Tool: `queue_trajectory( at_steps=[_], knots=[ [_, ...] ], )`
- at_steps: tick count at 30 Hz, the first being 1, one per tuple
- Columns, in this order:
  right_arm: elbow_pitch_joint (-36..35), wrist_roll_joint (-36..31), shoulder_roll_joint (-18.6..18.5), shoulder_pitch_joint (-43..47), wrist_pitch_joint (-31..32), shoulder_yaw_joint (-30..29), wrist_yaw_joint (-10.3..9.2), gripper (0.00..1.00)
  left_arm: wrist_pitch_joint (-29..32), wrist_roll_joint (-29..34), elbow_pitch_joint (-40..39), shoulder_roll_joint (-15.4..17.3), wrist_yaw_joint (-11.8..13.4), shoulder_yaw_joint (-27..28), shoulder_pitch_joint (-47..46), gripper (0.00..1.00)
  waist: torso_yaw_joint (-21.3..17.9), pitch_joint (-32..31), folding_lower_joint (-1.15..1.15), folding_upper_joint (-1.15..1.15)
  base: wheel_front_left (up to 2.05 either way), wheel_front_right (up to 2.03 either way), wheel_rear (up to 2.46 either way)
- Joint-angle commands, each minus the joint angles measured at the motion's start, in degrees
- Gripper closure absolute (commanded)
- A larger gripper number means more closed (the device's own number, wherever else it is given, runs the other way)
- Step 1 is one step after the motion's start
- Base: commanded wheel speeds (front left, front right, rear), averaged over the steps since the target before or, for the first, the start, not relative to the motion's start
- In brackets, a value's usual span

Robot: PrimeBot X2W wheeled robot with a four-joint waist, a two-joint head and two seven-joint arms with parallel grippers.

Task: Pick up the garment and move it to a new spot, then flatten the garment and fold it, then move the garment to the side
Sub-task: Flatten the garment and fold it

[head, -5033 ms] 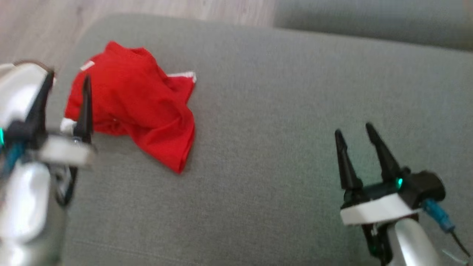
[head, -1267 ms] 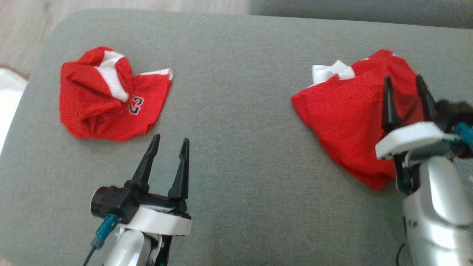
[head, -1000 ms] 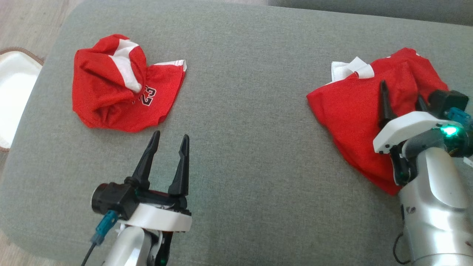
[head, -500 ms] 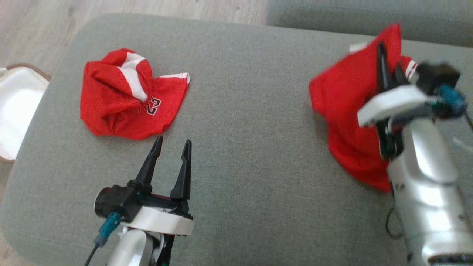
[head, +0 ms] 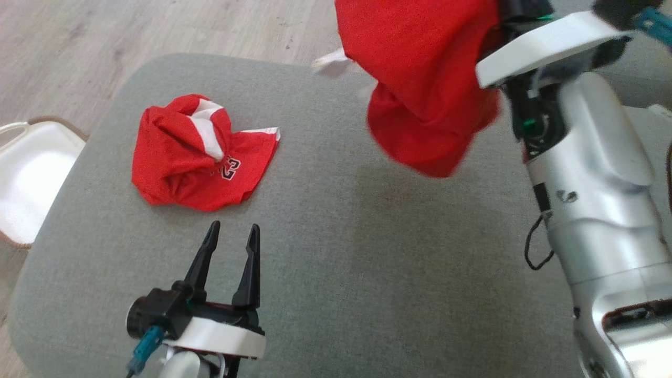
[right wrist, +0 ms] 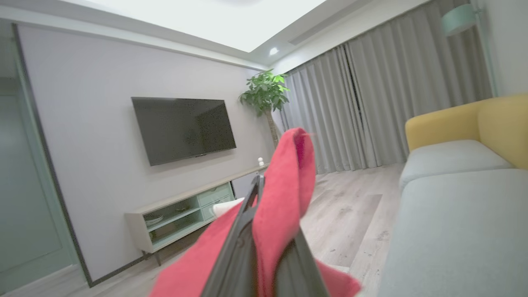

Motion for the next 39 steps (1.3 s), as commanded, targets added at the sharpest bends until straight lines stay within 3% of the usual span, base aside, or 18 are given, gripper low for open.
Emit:
queue_trajectory(
  at_steps=[1,5,10,11,13,14,17,22,25,28,35,39],
  knots=[
    [-1.35,1.1,0.59,-1.54,0.71,-1.33,-0.04,1.0,-0.54,-0.02,-2.15,-0.1,-0.24,2.19,-1.31,0.0,-0.48,-0.16,0.01,0.0,0.0,0.0,0.0],
    [3.03,0.62,-0.45,3.44,2.64,-8.83,-0.04,1.0,-0.54,-0.05,-2.71,-0.1,-0.25,2.38,-1.17,0.0,-1.69,0.39,0.01,0.0,0.0,0.0,0.0],
    [13.39,-6.75,-6.34,11.3,5.12,-21.22,-0.04,1.0,-0.55,-0.03,-3.09,-0.1,-0.27,2.32,-1.81,0.0,-3.59,1.97,0.01,0.0,0.0,0.0,0.0],
    [15.7,-9.41,-7.75,12.25,5.07,-23.87,-0.04,0.8,-0.55,0.03,-3.03,-0.1,-0.27,2.3,-1.99,0.0,-4.02,2.36,0.01,0.0,0.0,0.0,0.0],
    [20.14,-14.59,-9.62,13.34,5.03,-29.92,-0.04,0.56,-0.55,0.17,-2.96,-0.1,-0.29,2.2,-2.44,0.0,-4.92,2.98,0.01,0.0,0.0,0.0,0.0],
    [21.89,-17.43,-10.42,13.61,4.78,-32.98,-0.04,0.0,-0.55,0.17,-2.9,-0.1,-0.29,2.07,-2.67,0.0,-5.31,3.21,0.01,0.0,0.0,0.0,0.0],
    [22.85,-27.66,-11.41,13.56,2.53,-40.12,-0.04,0.0,-0.55,0.05,-2.89,-0.1,-0.31,1.82,-3.27,0.0,-6.57,3.58,0.01,0.0,0.0,0.0,0.0],
    [17.48,-39.57,-6.4,12.82,-0.65,-50.81,-0.04,0.0,-0.55,-0.05,-2.88,-0.1,-0.32,1.69,-3.71,0.0,-8.36,3.16,0.01,0.0,0.0,0.0,0.0],
    [13.78,-42.46,-2.01,12.47,-3.71,-49.57,-0.04,0.0,-0.55,-0.17,-3.29,-0.1,-0.33,1.89,-3.7,0.0,-9.15,2.52,0.01,0.0,0.0,0.0,0.0],
    [10.57,-41.19,-0.08,13.64,-6.54,-43.4,-0.04,0.0,-0.55,-0.4,-4.19,-0.1,-0.33,2.36,-3.37,0.0,-9.94,1.79,0.01,0.0,0.0,0.0,0.0],
    [-3.15,-26.08,0.56,25.89,-8.04,-25.87,-0.04,0.0,-0.55,-0.68,-6.64,-0.1,-0.33,2.67,-1.72,0.0,-11.6,0.69,0.01,0.0,0.0,0.0,0.0],
    [-10.59,-21.09,0.57,33.29,-8.06,-20.26,-0.04,0.0,-0.55,-0.59,-7.0,-0.1,-0.31,2.88,-0.83,0.0,-12.54,0.6,0.01,0.0,0.0,0.0,0.0]
  ],
)
